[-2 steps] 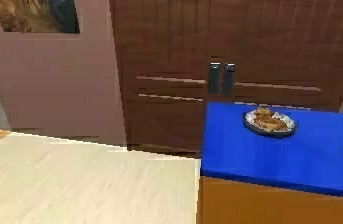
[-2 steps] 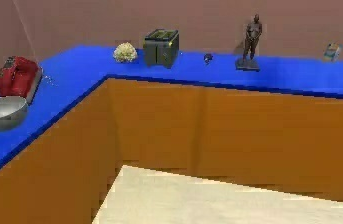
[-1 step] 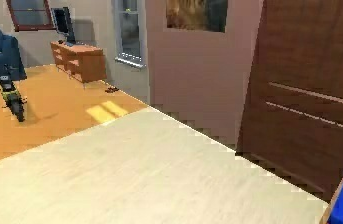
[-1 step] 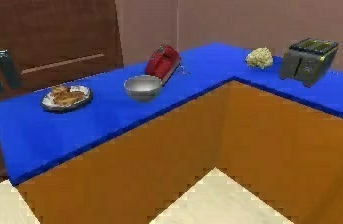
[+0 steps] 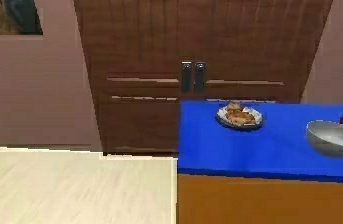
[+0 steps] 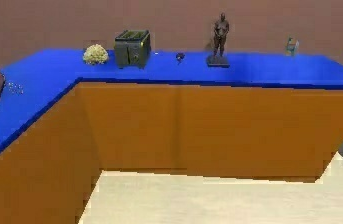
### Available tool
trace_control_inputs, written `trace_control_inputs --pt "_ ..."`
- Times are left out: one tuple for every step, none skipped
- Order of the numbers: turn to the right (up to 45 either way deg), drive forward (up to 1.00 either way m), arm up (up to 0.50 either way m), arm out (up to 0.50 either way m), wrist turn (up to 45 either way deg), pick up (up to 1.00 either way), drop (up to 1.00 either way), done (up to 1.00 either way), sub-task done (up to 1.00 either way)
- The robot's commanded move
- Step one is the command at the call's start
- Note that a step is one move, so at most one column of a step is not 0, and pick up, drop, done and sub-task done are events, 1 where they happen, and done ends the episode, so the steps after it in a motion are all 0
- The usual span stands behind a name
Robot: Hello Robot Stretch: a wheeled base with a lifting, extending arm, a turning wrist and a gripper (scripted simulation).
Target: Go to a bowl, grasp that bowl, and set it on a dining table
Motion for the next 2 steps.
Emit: trace_control_inputs --pt "42.0 0.00 0.00 0.00 0.0 0.00 0.00 0.00 0.00" --pt "0.0 0.45 0.00 0.00 0.0 0.00 0.00 0.00 0.00"
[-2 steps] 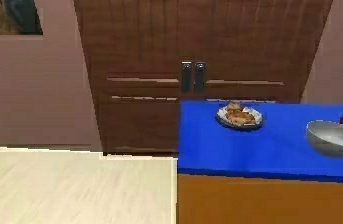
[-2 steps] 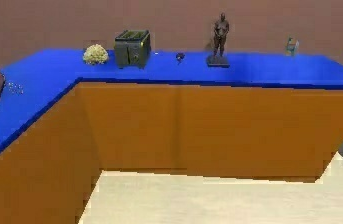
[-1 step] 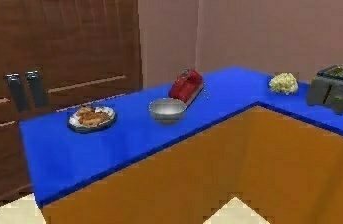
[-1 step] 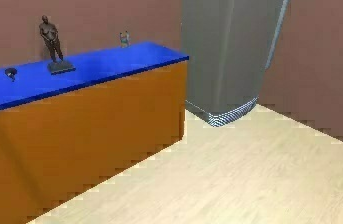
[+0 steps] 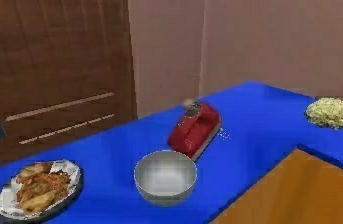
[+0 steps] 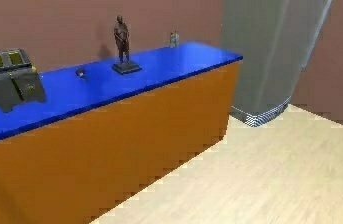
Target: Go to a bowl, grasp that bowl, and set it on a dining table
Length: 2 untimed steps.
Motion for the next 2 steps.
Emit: trace_control_inputs --pt "-45.0 0.00 0.00 0.00 0.0 0.00 0.00 0.00 0.00" --pt "-39.0 0.00 0.00 0.00 0.0 0.00 0.00 0.00 0.00"
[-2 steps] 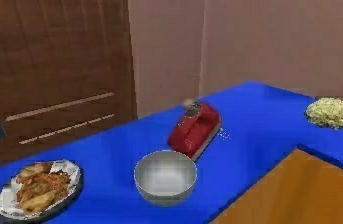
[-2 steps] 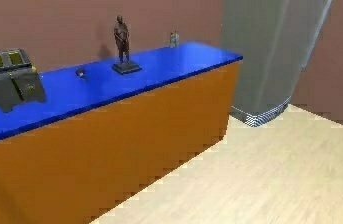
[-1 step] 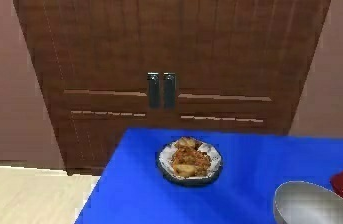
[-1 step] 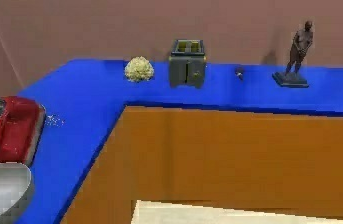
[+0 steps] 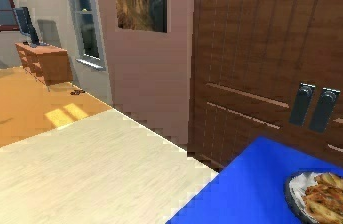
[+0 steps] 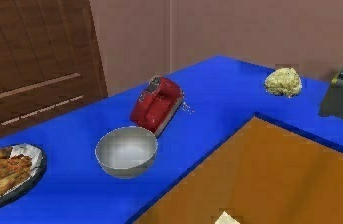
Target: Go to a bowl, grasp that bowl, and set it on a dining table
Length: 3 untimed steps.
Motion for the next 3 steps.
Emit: trace_control_inputs --pt "0.0 0.00 0.50 0.00 0.0 0.00 0.00 0.00 0.00" --pt "0.0 0.00 0.38 0.00 0.0 0.00 0.00 0.00 0.00" --pt "0.0 0.00 0.00 0.10 0.0 0.00 0.00 0.00 0.00"
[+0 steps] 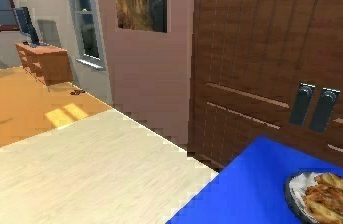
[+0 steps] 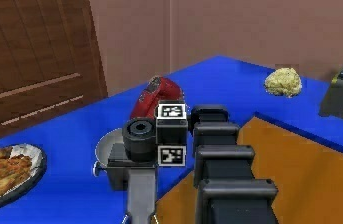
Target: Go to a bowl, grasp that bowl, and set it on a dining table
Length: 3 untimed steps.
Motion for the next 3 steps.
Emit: trace_control_inputs --pt "0.0 0.00 0.00 0.00 45.0 0.00 0.00 0.00 0.00" --pt "0.0 0.00 0.00 0.00 45.0 0.00 0.00 0.00 0.00" --pt "0.0 0.00 0.00 0.00 45.0 0.00 0.00 0.00 0.00"
